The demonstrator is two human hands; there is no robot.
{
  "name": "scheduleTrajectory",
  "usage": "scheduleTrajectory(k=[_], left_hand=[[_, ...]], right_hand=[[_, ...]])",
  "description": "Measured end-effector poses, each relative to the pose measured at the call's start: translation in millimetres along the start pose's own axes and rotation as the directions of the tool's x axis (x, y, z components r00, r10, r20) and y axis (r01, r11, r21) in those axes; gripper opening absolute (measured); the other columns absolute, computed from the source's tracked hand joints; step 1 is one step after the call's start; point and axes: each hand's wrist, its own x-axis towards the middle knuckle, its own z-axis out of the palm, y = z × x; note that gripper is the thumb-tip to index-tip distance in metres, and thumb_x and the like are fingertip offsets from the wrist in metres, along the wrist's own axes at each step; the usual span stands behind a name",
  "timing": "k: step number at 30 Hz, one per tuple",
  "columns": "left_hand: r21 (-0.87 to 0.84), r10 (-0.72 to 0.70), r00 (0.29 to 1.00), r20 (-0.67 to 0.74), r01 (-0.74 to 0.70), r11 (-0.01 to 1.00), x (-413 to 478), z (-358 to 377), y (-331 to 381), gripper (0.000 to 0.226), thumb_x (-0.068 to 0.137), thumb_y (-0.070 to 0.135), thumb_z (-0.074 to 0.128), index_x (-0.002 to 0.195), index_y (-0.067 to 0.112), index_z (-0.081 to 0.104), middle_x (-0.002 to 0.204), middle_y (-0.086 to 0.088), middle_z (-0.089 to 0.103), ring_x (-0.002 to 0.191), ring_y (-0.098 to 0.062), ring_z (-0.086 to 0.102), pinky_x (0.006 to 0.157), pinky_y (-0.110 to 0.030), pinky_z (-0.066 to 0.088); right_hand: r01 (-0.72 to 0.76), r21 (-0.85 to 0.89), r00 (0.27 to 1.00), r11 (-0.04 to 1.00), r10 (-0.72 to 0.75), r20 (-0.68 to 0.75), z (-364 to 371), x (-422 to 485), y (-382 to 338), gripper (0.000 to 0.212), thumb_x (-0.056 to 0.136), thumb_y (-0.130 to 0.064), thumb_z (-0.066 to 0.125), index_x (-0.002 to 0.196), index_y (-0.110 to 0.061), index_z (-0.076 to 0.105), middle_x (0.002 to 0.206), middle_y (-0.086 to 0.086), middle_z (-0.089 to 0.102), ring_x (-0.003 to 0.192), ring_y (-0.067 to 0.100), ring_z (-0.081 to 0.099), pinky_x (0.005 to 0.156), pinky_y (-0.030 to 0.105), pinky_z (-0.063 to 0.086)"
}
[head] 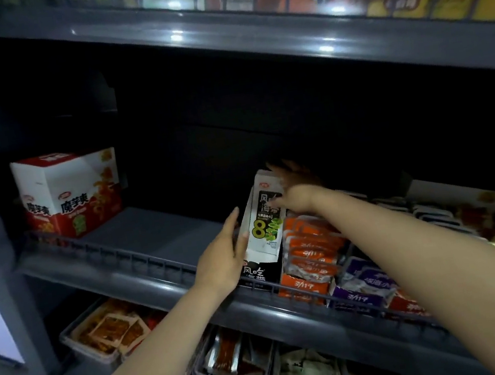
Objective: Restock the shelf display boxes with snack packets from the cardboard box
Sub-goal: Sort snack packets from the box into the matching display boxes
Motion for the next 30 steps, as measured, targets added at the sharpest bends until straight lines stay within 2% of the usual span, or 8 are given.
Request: scheduleTrajectory(k=[4,8,10,14,18,21,25,30], left_hand=[[0.037,0.04,0.999,-0.033,-0.039,0.999,-27,-11,17,0.062,0.098,0.046,0.034,0.152,0.025,0.012,0.155,0.004,0.028,0.14,-0.013,0.03,0.11,-0.028,0.029],[0.204,0.2,0.97,-0.141,-0.169,0.964,-71,-16,33,0.053,0.099,0.041,0.038,0.148,0.022,0.027,0.15,0.004,0.035,0.141,-0.012,0.022,0.113,-0.026,0.015],[0.228,0.251,0.951,-0.18,-0.208,0.951,-99,-11,36,0.052,0.099,0.046,0.035,0.146,0.024,0.032,0.148,0.01,0.034,0.141,-0.007,0.019,0.114,-0.026,0.014],[0.219,0.22,0.975,-0.037,-0.207,0.954,-162,21,37,0.056,0.098,0.049,0.029,0.149,0.027,0.024,0.148,0.019,0.023,0.14,0.0,0.01,0.116,-0.024,0.007],[0.424,0.153,0.955,0.253,-0.252,0.87,-211,68,7,0.073,0.089,0.063,0.006,0.152,0.027,0.01,0.158,0.008,0.014,0.146,-0.012,0.006,0.118,-0.026,-0.004],[0.471,0.069,0.948,0.311,-0.216,0.855,-240,93,-22,0.088,0.082,0.072,-0.01,0.152,0.023,0.015,0.157,0.001,0.022,0.145,-0.019,0.017,0.119,-0.034,0.008],[0.448,-0.045,0.929,0.368,-0.134,0.884,-277,115,-40,0.089,0.079,0.067,0.005,0.15,0.015,0.023,0.155,-0.004,0.026,0.144,-0.024,0.021,0.117,-0.035,0.01],[0.549,-0.114,0.898,0.424,-0.156,0.821,-304,150,-55,0.078,0.086,0.059,0.012,0.15,0.015,0.019,0.157,-0.005,0.02,0.145,-0.023,0.014,0.118,-0.037,0.003]], right_hand=[[0.099,0.187,0.991,0.977,-0.08,-0.108,-26,-53,9,0.071,0.09,-0.041,0.06,0.149,-0.037,0.022,0.161,-0.005,0.004,0.148,0.024,0.004,0.12,0.045,0.015],[0.122,0.345,0.973,0.931,-0.044,-0.226,-48,-122,22,0.07,0.09,-0.036,0.062,0.149,-0.034,0.024,0.154,0.002,0.026,0.144,0.021,0.021,0.117,0.034,0.021],[0.138,0.37,0.968,0.919,-0.046,-0.246,-50,-164,27,0.067,0.092,-0.035,0.059,0.149,-0.035,0.024,0.154,-0.001,0.025,0.143,0.017,0.02,0.112,0.024,0.018],[0.22,0.239,0.93,0.946,-0.13,-0.343,-30,-251,41,0.058,0.092,-0.028,0.061,0.145,-0.029,0.037,0.154,-0.006,0.023,0.143,0.013,0.02,0.116,0.028,0.02],[0.272,0.187,0.951,0.944,-0.235,-0.2,24,-330,53,0.051,0.092,-0.028,0.061,0.138,-0.037,0.042,0.153,-0.017,0.02,0.141,0.004,0.016,0.115,0.027,0.014],[0.269,0.25,0.963,0.93,-0.261,-0.064,76,-376,64,0.043,0.092,-0.028,0.06,0.131,-0.041,0.047,0.149,-0.024,0.023,0.137,-0.003,0.018,0.114,0.024,0.014],[0.116,0.389,0.979,0.914,-0.17,0.108,152,-419,91,0.038,0.093,-0.029,0.057,0.128,-0.04,0.048,0.145,-0.027,0.023,0.135,-0.003,0.023,0.112,0.024,0.026],[-0.183,0.458,0.932,0.87,0.006,0.361,239,-458,132,0.036,0.094,-0.029,0.056,0.129,-0.036,0.048,0.147,-0.016,0.025,0.135,0.007,0.034,0.105,0.02,0.032]])
